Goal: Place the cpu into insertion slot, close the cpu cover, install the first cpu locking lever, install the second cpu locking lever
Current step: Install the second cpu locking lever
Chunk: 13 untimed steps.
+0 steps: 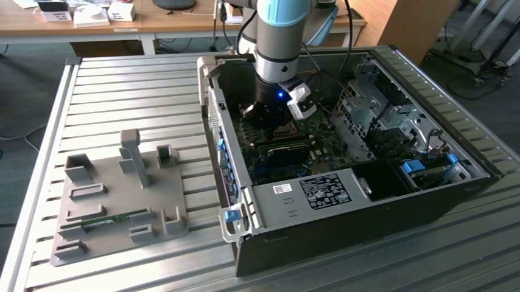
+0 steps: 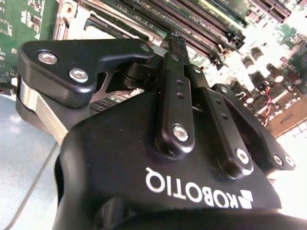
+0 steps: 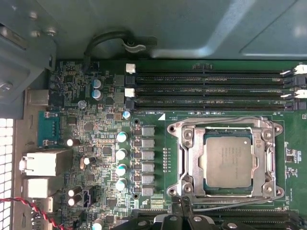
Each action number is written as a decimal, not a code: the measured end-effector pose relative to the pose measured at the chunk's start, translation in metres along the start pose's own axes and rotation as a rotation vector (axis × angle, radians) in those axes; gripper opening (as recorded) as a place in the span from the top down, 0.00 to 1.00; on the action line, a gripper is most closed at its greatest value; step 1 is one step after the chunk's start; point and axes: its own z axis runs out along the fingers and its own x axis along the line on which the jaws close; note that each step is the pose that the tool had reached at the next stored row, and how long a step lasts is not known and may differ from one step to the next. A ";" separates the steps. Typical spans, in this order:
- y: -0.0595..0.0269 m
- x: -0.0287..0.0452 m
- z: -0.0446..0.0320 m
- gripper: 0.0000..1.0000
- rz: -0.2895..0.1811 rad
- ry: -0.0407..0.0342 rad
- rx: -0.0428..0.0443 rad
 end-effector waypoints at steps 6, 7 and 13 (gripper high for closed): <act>0.0034 0.0003 0.0007 0.89 0.000 -0.0002 -0.0001; 0.0038 0.0004 0.0009 0.89 0.000 -0.0003 -0.0002; 0.0059 0.0009 0.0017 0.89 0.000 -0.0009 -0.0002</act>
